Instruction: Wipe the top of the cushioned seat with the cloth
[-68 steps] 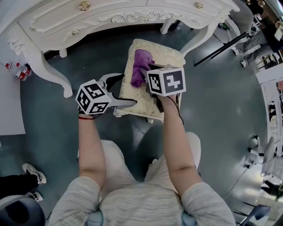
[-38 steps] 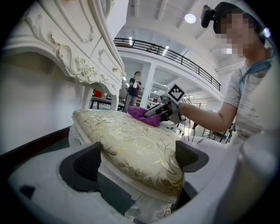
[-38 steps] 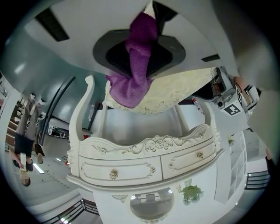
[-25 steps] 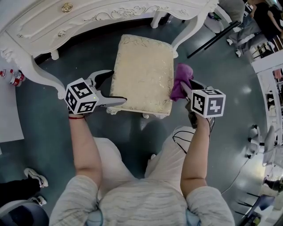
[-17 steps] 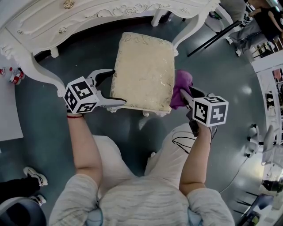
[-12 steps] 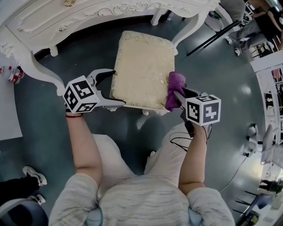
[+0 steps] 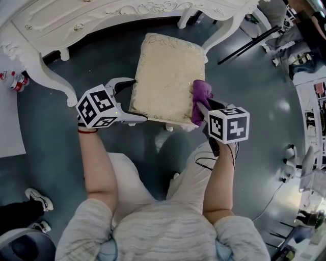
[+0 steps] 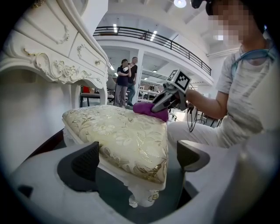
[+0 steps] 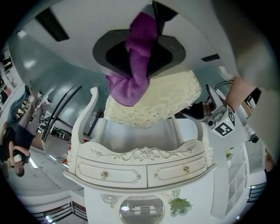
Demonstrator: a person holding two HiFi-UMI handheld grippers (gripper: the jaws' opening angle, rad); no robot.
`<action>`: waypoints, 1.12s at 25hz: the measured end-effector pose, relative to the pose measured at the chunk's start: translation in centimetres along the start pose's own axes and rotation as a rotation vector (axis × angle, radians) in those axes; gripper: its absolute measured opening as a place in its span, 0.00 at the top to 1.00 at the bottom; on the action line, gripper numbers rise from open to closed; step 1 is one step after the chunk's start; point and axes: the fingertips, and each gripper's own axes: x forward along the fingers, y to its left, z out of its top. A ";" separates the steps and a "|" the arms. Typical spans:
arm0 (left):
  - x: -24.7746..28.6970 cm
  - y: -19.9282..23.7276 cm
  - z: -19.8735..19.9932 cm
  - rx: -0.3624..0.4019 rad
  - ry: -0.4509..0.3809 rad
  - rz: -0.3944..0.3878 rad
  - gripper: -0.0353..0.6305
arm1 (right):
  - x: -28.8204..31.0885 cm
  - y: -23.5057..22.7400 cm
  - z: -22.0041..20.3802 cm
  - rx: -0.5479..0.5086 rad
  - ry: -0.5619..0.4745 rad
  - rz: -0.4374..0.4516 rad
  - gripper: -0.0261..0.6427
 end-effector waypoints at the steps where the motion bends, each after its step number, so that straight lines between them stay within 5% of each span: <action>1: 0.0 0.0 0.0 -0.003 -0.001 -0.001 0.13 | 0.1 0.3 0.2 -0.003 -0.002 0.002 0.82; 28: -0.4 0.1 -1.3 -0.031 0.056 -0.007 0.13 | 3.7 10.9 5.2 -0.093 -0.047 0.177 0.82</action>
